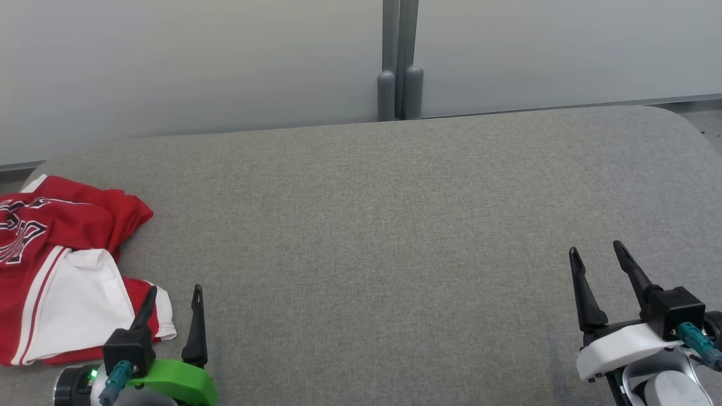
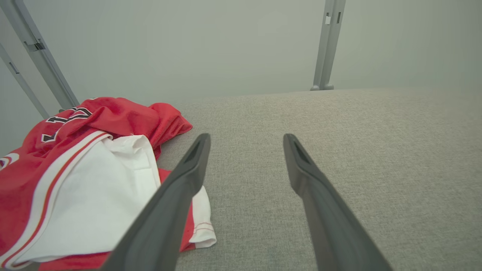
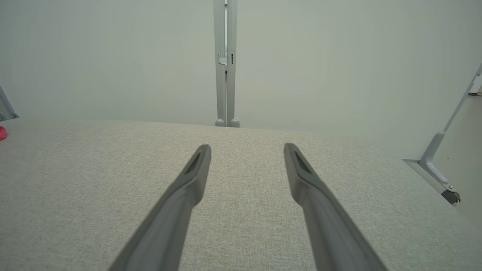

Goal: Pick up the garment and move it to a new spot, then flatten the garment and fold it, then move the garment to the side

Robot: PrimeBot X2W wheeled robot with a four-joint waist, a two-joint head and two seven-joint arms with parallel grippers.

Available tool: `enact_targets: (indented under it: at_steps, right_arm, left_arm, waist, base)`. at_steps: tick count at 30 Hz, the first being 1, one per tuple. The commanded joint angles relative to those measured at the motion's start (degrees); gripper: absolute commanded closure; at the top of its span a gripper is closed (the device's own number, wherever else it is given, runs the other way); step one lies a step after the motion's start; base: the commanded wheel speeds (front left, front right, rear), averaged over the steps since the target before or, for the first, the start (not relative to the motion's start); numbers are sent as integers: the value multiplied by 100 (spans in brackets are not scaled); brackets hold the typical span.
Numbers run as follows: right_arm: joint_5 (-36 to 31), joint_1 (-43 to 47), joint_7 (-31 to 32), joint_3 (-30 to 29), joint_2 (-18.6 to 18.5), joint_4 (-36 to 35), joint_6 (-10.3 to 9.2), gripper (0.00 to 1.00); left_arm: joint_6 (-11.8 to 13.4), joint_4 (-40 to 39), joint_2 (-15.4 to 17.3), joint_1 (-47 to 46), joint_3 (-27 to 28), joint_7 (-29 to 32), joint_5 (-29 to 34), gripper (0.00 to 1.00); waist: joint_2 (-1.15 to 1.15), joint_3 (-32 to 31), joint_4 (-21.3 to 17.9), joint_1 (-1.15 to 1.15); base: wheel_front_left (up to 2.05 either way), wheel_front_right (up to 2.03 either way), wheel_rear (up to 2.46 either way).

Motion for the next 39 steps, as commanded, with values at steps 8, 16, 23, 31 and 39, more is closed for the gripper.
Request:
enact_targets:
  at_steps: [8, 16, 23, 31, 39]
  right_arm:
    - [-61, 8, -37, 18, -34, 37, 2, 0]
    - [-52, -1, -37, 2, -35, 53, 2, 0]
    - [-43, 84, -35, -30, -33, -13, 2, 0]
    - [-81, 123, -34, 53, 70, -22, 1, 0]
    - [-63, -87, -34, 394, 203, 70, 1, 0]
  left_arm:
    - [-32, 69, -23, 42, 60, -33, 74, 0]
    - [-56, 100, -50, -14, 86, -33, 95, 0]
    - [-68, 135, -63, -32, 40, -32, 139, 0]
    - [-47, 187, -88, -96, -11, -26, 166, 0]
    - [22, 294, 14, 94, 171, -26, 133, 0]
  waist:
    - [16, -16, -35, 0]
    - [16, -30, -16, 0]
    - [16, -79, 300, 0]
    - [16, -172, 1335, 0]
    - [16, -206, 2300, 0]
  base:
    - [0, 0, 0]
    - [0, 0, 0]
    - [0, 0, 0]
    - [0, 0, 0]
    - [0, 0, 0]
